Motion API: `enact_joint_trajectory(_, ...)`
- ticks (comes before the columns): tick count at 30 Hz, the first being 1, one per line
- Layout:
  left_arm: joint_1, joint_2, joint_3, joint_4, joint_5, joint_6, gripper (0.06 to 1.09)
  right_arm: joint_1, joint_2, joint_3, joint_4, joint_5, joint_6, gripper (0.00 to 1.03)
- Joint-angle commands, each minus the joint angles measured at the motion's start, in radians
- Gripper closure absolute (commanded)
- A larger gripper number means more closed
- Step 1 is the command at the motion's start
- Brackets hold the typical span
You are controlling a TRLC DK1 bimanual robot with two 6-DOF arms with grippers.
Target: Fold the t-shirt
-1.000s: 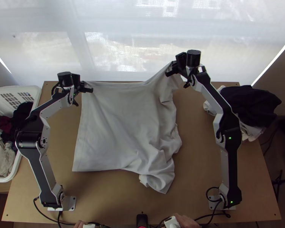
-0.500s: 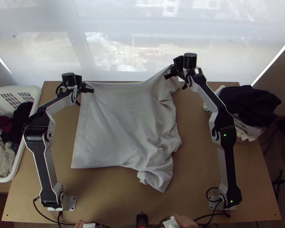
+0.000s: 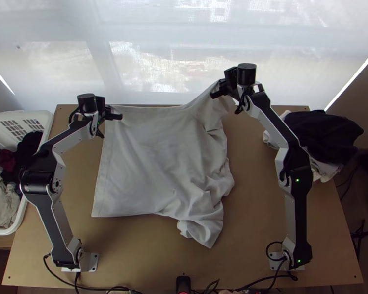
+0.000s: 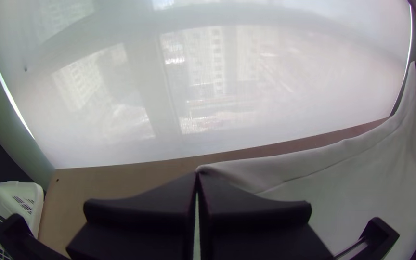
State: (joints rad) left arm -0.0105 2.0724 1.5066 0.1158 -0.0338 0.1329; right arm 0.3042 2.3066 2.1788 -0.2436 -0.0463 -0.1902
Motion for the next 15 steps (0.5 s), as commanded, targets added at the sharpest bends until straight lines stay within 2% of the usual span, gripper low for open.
enact_joint_trajectory(1, -0.009, -0.109, -0.105, 0.016, 0.018, -0.019, 1.05, 0.016, -0.136, -0.168, -0.005, -0.003, 0.014, 1.00)
enact_joint_trajectory(15, 0.035, -0.281, -0.329, 0.056, 0.048, -0.030, 1.05, 0.007, -0.342, -0.461, 0.026, -0.013, 0.021, 1.00)
